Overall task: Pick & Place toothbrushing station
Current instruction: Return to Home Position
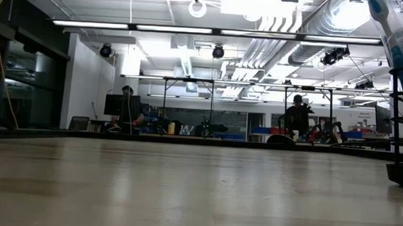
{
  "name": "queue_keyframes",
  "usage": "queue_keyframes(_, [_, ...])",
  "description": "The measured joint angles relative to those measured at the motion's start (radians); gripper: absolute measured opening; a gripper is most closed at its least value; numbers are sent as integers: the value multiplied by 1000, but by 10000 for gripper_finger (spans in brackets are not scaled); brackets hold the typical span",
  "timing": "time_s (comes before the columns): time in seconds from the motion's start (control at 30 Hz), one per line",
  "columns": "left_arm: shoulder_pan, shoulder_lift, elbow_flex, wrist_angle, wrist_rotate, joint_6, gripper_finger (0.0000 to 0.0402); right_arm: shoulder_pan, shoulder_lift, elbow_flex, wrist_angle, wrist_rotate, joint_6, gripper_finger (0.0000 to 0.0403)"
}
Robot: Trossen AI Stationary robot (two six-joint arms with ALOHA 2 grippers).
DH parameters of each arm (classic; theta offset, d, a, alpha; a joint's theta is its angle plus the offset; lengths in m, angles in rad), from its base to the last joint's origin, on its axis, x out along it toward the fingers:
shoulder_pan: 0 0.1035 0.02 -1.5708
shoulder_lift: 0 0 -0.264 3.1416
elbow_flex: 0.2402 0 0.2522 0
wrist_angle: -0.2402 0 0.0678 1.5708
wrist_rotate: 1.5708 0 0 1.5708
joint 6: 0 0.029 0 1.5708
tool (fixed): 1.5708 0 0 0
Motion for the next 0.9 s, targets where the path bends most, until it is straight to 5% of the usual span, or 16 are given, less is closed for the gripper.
queue_keyframes(0.4, [-34,-42,0,-34,148,7,115,1,0,-1,-3,-9,58,2])
queue_keyframes(0.67, [-53,-220,0,-294,386,-3,115,1,0,-2,-4,-7,57,2])
queue_keyframes(0.9, [-53,-325,-9,-550,430,-68,115,1,0,-2,-4,-5,57,2])
